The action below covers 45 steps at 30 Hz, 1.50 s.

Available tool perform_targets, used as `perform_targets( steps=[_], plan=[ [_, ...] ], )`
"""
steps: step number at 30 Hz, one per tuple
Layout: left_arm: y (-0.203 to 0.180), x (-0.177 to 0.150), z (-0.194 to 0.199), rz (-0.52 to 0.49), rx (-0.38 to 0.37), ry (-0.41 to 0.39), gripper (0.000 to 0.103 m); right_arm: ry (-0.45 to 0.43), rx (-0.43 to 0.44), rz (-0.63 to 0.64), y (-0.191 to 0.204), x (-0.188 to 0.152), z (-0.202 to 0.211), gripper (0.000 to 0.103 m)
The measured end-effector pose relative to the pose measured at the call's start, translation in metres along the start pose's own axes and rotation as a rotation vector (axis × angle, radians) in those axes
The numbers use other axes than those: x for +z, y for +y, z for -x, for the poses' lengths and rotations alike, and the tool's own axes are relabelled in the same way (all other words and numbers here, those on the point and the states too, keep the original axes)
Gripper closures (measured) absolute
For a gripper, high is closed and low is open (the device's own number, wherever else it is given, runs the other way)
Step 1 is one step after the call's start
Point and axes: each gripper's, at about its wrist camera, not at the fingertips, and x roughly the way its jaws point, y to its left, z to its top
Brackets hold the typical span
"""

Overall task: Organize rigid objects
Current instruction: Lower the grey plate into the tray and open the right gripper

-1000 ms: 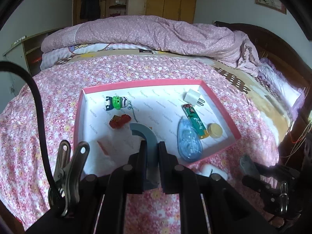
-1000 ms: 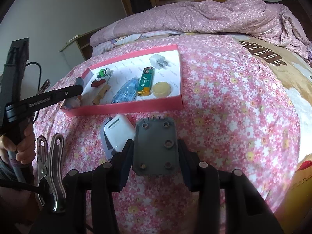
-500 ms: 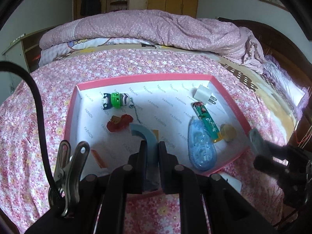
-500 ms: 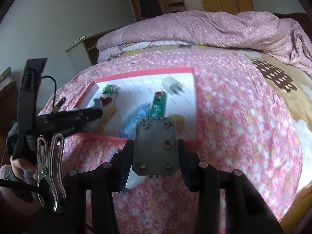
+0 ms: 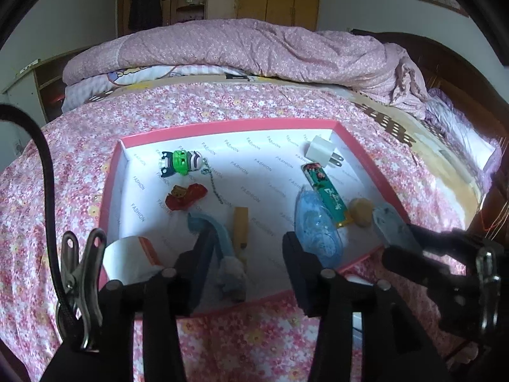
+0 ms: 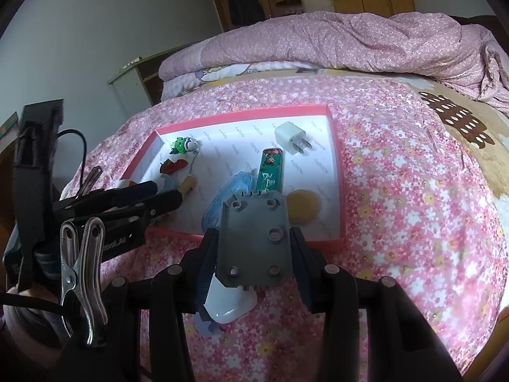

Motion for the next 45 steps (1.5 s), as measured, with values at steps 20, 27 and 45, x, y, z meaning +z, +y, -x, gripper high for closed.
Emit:
perform_targets(
  steps=[20, 27, 45],
  plan=[
    [-0.002, -0.002, 0.014, 0.006, 0.006, -0.005, 0.055, 0.0, -0.048, 0.006, -0.009, 0.041, -0.031, 0.058],
    [-0.001, -0.001, 0.013, 0.011, 0.003, 0.007, 0.055, -0.003, -0.076, 0.006, -0.016, 0.052, -0.039, 0.058],
    [-0.001, -0.011, 0.03, 0.035, -0.015, 0.006, 0.055, -0.025, -0.059, 0.024, -0.009, 0.025, -0.003, 0.049]
  ],
)
